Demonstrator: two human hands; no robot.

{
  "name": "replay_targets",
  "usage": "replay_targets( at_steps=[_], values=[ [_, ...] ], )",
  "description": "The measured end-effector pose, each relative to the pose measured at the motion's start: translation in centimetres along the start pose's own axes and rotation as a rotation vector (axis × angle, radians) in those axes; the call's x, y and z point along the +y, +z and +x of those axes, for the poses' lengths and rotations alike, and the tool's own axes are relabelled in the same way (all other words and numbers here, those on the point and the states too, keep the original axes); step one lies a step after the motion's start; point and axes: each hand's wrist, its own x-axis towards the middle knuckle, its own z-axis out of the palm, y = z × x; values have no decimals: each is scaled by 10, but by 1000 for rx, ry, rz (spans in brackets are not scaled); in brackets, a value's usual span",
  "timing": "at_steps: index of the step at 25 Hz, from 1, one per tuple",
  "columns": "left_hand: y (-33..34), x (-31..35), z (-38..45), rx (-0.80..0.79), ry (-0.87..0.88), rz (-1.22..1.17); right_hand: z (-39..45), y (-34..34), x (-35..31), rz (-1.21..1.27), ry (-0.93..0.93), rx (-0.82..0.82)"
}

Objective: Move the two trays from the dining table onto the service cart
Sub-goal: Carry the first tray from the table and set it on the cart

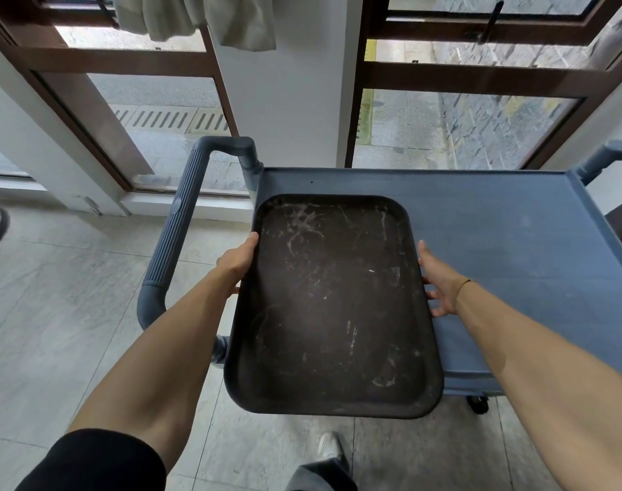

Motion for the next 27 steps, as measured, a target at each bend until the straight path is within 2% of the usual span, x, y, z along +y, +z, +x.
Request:
replay_targets(
  at_steps=[6, 11, 14, 19, 23, 27],
  values=[
    [6, -4, -7, 65, 18, 61, -7, 4, -3, -45, -88, 5],
    [4, -9, -23, 134, 128, 183, -8, -2, -5, -497, -435, 205],
    [-1, -16, -41, 245, 262, 289, -19, -7, -10, -716, -556, 290],
    [-10, -42, -93, 470, 495, 665, -47, -13, -23, -1121, -844, 395],
    [-9, -66, -143, 606, 500, 783, -74, -23, -24, -1235, -1018, 388],
    [6, -98, -204, 737, 447, 789, -103, -36, -17, -1246, -1172, 362]
  ],
)
